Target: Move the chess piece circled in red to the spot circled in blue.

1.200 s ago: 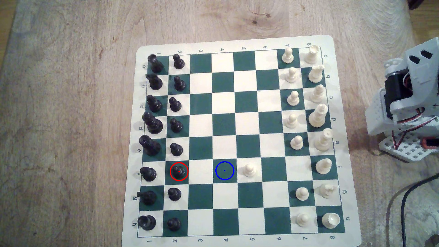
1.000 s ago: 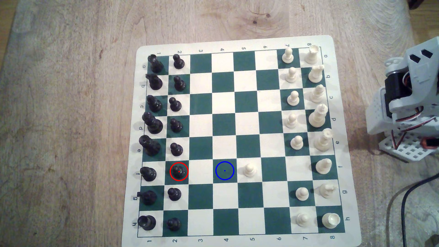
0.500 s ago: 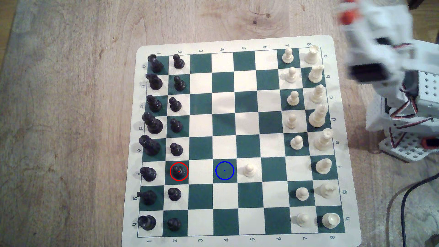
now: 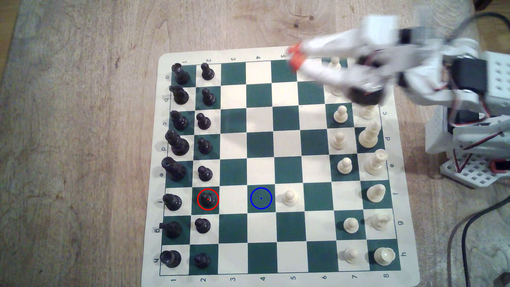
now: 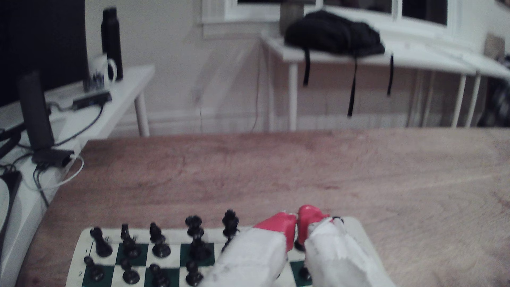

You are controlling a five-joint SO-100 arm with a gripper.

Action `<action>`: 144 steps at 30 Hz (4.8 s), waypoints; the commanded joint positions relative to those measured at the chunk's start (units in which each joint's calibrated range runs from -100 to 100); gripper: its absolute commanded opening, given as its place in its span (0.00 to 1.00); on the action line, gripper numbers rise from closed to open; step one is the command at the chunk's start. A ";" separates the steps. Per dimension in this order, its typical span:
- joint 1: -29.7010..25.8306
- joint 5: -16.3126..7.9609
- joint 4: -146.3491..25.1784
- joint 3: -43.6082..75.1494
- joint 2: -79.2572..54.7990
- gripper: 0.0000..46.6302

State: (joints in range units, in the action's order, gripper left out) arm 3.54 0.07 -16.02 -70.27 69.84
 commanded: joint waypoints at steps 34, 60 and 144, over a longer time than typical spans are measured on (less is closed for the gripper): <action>-13.28 -14.21 -37.30 78.70 -73.23 0.35; -13.51 -13.38 -36.32 100.73 -96.58 0.36; -15.08 -13.04 -30.59 103.99 -104.90 0.23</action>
State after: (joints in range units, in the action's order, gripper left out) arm -11.73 -13.02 -48.13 27.25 -37.75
